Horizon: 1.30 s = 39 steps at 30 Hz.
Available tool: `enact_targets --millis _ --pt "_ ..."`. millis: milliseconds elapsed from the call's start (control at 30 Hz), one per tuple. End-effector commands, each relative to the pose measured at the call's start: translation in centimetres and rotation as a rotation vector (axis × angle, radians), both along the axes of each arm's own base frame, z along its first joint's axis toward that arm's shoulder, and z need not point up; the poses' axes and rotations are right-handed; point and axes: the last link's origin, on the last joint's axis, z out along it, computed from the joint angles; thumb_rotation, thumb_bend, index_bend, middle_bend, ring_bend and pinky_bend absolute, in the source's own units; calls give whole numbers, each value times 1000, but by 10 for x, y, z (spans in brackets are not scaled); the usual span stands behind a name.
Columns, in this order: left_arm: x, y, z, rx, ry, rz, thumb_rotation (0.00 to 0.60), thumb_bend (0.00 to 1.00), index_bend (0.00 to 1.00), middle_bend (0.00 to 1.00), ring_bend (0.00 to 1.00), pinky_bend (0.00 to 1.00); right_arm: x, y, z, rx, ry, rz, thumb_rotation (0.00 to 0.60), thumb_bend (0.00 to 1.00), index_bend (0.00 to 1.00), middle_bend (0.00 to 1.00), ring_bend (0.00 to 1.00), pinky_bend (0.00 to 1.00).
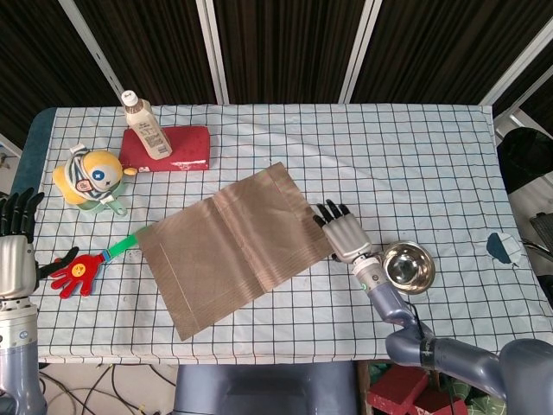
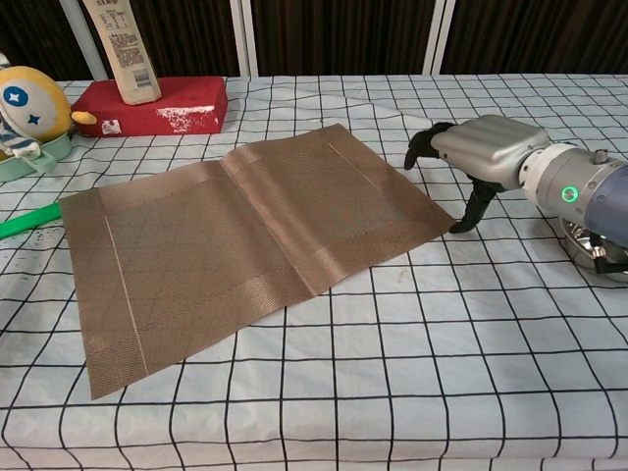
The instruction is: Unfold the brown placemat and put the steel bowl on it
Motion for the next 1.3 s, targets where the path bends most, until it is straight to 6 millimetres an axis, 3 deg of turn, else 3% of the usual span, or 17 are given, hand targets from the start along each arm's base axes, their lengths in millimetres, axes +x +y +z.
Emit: enact_targets --millis 33,667,1300 --pt "0 0 0 -5 -2 0 600 18 109 55 13 12 1 0 -2 6 -2 0 600 9 225 79 48 161" --pt "1 1 0 -8 -23 2 600 18 110 55 13 12 0 -3 -16 13 -80 -22 600 1 226 79 48 161" --pt "2 1 -2 -25 -37 0 600 18 110 56 13 12 -3 -2 -15 20 -186 5 600 309 227 79 48 161"
